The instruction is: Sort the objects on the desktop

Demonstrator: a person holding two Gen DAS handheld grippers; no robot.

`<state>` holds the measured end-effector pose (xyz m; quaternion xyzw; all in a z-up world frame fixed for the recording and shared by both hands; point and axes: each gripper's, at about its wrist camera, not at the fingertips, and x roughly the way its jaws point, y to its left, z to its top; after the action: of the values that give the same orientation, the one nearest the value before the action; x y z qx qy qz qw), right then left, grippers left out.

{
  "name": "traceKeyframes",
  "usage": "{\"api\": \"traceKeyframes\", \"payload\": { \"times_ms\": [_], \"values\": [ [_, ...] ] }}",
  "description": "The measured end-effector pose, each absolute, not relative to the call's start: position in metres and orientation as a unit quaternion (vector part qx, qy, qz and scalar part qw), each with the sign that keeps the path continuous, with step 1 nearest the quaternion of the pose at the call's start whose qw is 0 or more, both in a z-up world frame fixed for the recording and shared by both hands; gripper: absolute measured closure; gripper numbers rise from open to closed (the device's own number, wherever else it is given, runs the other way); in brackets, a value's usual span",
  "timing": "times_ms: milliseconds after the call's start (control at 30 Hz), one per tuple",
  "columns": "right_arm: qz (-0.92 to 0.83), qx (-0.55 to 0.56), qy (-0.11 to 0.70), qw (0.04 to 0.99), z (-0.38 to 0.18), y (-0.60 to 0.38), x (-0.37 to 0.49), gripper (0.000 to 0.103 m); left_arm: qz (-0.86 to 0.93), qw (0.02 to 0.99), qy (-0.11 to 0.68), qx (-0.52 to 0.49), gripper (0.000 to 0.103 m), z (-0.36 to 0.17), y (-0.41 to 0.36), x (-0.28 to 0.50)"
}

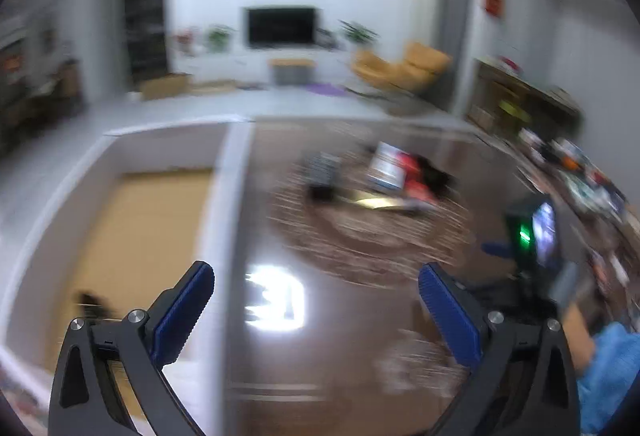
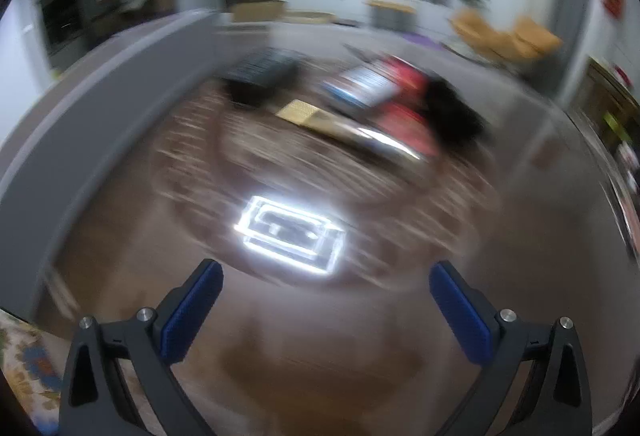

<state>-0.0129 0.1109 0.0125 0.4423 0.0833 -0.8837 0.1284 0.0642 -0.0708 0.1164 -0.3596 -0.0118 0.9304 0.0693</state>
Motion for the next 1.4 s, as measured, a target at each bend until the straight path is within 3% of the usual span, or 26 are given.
{"api": "traceKeyframes", "payload": {
  "times_ms": [200, 533, 1400],
  "values": [
    [-0.877, 0.474, 0.047, 0.068, -0.013, 0.175, -0.029, 0.0, 0.9, 0.102, 0.039, -0.422, 0.0, 0.031, 0.021, 0.004],
    [-0.886, 0.458, 0.037, 0.058, -0.009, 0.183, -0.041, 0.0, 0.886, 0.069, 0.052, -0.455, 0.0, -0.03, 0.047, -0.072],
    [-0.887, 0.458, 0.036, 0.058, -0.01, 0.184, -0.041, 0.0, 0.885, 0.074, 0.04, -0.458, 0.0, -0.027, 0.043, -0.072]
  ]
}}
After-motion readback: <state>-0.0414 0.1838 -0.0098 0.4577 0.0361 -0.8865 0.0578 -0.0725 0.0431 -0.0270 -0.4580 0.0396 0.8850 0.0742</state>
